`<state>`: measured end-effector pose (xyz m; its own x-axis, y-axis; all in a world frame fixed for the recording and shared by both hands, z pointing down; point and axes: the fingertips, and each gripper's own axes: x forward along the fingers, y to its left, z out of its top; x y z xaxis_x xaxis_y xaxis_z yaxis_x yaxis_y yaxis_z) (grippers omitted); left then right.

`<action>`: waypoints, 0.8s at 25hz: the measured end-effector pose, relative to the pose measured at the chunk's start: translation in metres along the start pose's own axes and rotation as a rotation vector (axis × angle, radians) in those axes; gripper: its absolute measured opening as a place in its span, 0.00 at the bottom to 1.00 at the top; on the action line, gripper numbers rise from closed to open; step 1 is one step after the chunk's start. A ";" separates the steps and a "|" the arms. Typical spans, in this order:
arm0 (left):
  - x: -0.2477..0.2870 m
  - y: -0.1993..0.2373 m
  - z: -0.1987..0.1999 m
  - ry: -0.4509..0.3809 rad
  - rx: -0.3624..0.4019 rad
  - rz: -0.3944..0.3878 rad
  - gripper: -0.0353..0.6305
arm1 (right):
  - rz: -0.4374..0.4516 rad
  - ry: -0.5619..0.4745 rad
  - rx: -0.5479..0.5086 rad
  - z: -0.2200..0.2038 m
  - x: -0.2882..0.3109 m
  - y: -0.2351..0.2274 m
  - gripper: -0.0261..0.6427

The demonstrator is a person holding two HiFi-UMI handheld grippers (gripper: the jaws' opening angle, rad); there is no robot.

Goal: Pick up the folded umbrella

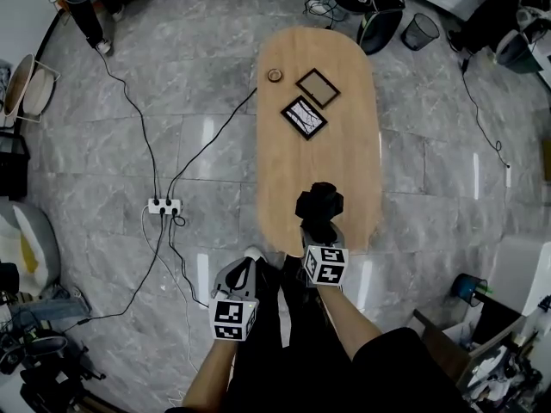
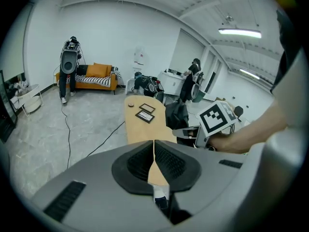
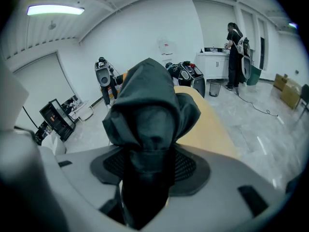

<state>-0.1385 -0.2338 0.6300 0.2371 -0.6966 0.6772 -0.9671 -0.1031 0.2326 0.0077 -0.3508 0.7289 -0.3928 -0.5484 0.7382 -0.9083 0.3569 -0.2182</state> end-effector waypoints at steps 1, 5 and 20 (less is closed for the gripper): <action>-0.001 0.000 0.002 -0.002 0.004 -0.003 0.08 | 0.006 -0.004 0.002 0.001 -0.004 0.002 0.39; -0.004 -0.006 0.012 -0.011 0.028 -0.019 0.08 | 0.029 -0.022 -0.003 0.007 -0.023 0.009 0.39; -0.007 -0.019 0.056 -0.066 0.070 -0.072 0.08 | 0.056 -0.148 0.033 0.044 -0.104 0.037 0.39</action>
<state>-0.1265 -0.2670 0.5816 0.3022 -0.7304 0.6125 -0.9523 -0.2027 0.2281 0.0090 -0.3139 0.6161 -0.4574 -0.6347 0.6229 -0.8878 0.3660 -0.2789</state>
